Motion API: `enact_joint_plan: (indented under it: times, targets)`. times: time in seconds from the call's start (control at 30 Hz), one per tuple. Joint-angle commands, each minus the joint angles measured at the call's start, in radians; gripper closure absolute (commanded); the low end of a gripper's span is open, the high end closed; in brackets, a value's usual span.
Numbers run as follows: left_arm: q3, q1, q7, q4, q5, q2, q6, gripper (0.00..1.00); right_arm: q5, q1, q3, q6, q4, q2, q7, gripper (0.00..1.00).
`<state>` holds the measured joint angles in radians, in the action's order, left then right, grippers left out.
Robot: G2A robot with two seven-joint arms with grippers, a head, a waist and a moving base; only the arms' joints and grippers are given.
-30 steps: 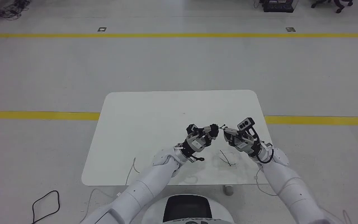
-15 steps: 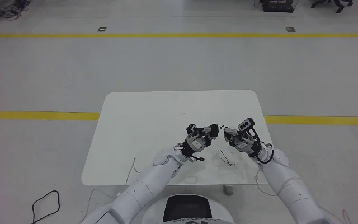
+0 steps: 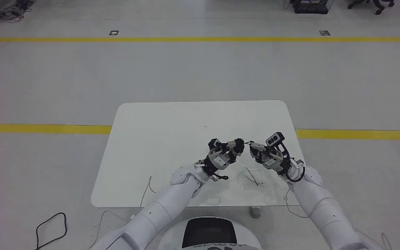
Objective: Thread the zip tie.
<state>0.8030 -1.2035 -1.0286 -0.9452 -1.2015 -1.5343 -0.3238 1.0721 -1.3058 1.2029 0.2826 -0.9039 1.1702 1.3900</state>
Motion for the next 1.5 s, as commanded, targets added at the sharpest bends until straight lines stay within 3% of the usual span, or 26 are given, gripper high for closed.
enact_joint_plan:
  times: [0.0, 1.47]
  targets:
    - [0.000, 0.000, 0.000, 0.000, 0.000, 0.000, 0.000, 1.00, -0.001, 0.001, 0.000, 0.000, 0.003, 0.001, 0.000, 1.00]
    - [0.000, 0.000, 0.000, 0.000, 0.000, 0.000, 0.000, 1.00, -0.028, 0.013, 0.011, -0.003, 0.040, 0.016, 0.000, 1.00]
